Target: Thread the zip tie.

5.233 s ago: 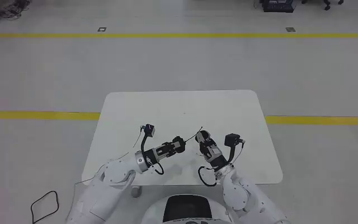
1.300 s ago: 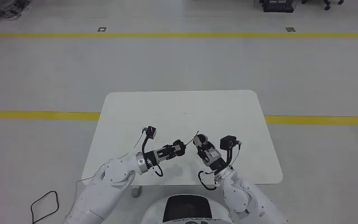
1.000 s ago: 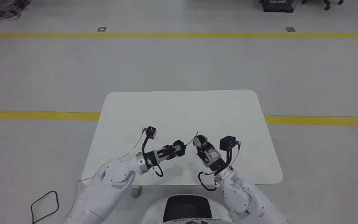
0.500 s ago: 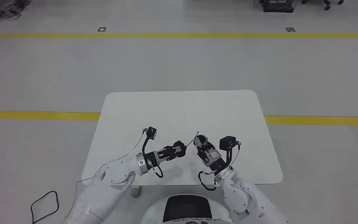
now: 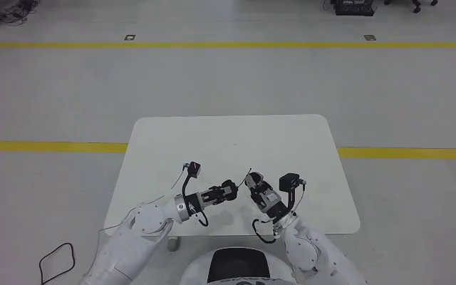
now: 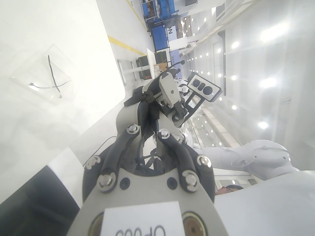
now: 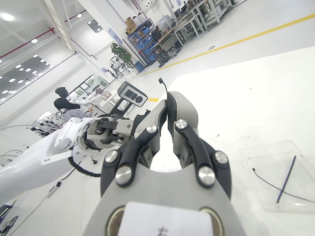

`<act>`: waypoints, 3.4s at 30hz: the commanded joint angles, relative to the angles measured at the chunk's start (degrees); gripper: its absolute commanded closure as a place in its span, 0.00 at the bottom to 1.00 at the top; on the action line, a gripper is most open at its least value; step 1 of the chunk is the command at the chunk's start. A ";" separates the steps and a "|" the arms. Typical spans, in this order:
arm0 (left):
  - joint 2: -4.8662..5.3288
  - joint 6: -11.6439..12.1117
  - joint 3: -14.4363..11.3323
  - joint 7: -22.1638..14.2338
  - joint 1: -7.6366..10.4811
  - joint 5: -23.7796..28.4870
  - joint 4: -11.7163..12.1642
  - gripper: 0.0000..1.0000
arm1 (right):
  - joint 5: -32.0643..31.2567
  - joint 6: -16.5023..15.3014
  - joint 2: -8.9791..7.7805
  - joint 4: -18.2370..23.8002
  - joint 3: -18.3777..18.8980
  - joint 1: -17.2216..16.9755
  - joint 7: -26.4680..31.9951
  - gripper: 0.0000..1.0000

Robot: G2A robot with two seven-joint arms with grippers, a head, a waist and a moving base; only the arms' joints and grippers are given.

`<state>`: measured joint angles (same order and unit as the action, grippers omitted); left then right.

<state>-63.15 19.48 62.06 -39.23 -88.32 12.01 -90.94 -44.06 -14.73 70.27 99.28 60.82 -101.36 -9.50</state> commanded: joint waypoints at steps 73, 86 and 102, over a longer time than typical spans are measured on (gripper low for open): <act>0.53 0.00 -0.02 -0.96 0.08 4.00 -0.18 1.00 | 4.25 -3.15 -0.72 -1.01 0.18 0.22 1.33 1.00; 0.45 0.00 -0.55 -1.16 0.51 3.79 0.16 1.00 | 3.97 -3.96 -0.70 -1.04 0.06 0.47 2.59 1.00; 0.51 0.00 0.58 -1.02 0.33 5.85 0.39 1.00 | 5.63 -4.67 -0.59 -1.13 0.29 0.54 2.29 0.00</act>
<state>-62.65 19.48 62.36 -40.17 -87.95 17.30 -90.60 -38.62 -19.25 69.69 98.18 60.99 -100.82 -7.19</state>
